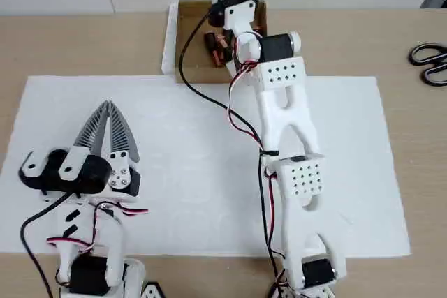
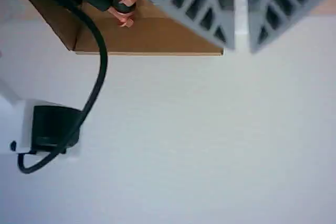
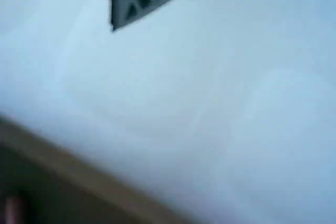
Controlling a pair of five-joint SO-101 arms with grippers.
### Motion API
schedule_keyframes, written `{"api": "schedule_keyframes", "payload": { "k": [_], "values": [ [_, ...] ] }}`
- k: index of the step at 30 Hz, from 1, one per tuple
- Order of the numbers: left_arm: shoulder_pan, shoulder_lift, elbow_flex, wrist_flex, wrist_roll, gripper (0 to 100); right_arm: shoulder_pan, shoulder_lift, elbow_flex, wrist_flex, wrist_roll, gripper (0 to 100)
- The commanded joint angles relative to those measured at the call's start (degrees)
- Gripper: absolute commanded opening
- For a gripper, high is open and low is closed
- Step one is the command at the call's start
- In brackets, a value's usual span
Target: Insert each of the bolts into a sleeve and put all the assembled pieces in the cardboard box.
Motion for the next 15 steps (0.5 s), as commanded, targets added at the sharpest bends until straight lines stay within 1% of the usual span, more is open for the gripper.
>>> {"api": "schedule_keyframes", "payload": {
  "k": [1, 5, 6, 7, 10, 12, 15],
  "values": [
    [0.4, -0.7, -1.0, -1.3, 0.2, 1, -1.3, -12.0, 11.2, 0.7, 0.2, 24.4],
    [0.4, -0.7, -1.0, -1.3, 0.2, 1, -1.6, -24.0, 25.1, 0.6, 0.0, 24.4],
    [0.4, -0.7, -1.0, -1.3, 0.2, 1, -1.5, -27.4, 27.9, 0.6, -1.1, 24.3],
    [0.4, -0.7, -1.0, -1.3, 0.2, 1, -1.2, -30.6, 30.2, 0.5, -4.0, 24.3],
    [0.4, -0.7, -1.0, -1.3, 0.2, 1, 1.6, -39.3, 36.0, 0.1, -16.7, 24.4],
    [0.4, -0.7, -1.0, -1.3, 0.2, 1, 3.0, -42.9, 39.7, 0.0, -21.0, 24.4],
    [0.4, -0.7, -1.0, -1.3, 0.2, 1, 3.9, -46.6, 47.9, -0.1, -25.1, 24.3]
  ]
}}
